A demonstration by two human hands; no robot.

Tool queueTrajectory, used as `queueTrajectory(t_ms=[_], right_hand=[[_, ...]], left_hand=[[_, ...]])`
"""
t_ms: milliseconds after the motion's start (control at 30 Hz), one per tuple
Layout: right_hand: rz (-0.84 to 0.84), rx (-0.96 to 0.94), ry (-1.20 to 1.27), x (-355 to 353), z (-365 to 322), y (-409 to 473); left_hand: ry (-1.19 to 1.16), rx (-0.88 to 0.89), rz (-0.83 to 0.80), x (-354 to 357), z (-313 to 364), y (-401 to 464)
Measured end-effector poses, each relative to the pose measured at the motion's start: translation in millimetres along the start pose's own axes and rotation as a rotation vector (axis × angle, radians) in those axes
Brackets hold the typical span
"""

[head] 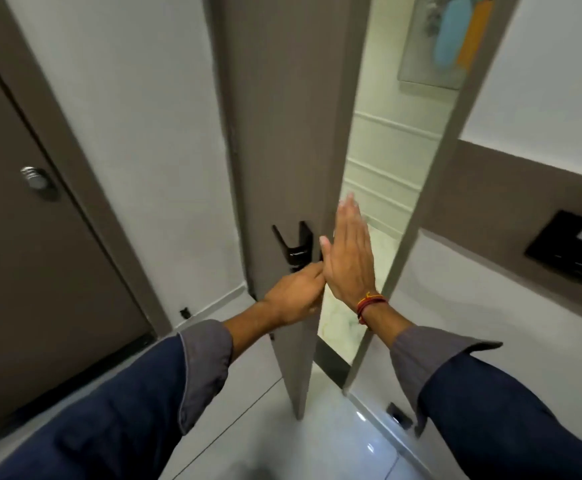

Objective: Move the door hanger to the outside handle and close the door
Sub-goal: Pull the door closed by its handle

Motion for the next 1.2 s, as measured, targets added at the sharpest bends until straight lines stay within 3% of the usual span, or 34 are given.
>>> queueTrajectory(t_ms=[133, 200, 367, 633, 933, 1200], right_hand=[[0.133, 0.001, -0.087, -8.3, -25.9, 23.3], [0.154, -0.065, -0.2, -10.0, -31.6, 30.7], [0.208, -0.194, -0.375, -6.4, -37.2, 44.9], [0.291, -0.272, -0.457, -2.5, 1.5, 55.1], [0.303, -0.209, -0.696, -10.1, 55.3, 69.7], [0.195, -0.11, -0.879, -23.2, 112.5, 91.3]], left_hand=[[0.084, -0.16, 0.208, -30.6, -52.1, -29.4], [0.153, -0.205, 0.193, -38.4, -71.2, -31.4], [0.257, -0.099, 0.053, -29.5, -73.4, -8.2], [0.397, -0.067, 0.066, -5.8, -61.8, 23.9], [0.332, 0.071, 0.106, 3.7, -54.3, 71.9], [0.364, 0.11, 0.097, 26.7, -36.4, 138.9]])
Point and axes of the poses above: each hand's wrist, its own y-axis towards the middle knuckle, its own x-axis out of the palm, z = x × y, the point moved 2 cm from there along y, towards the middle knuckle, and after that the axes turned 1 degree about -z, right-handed, at the moved point
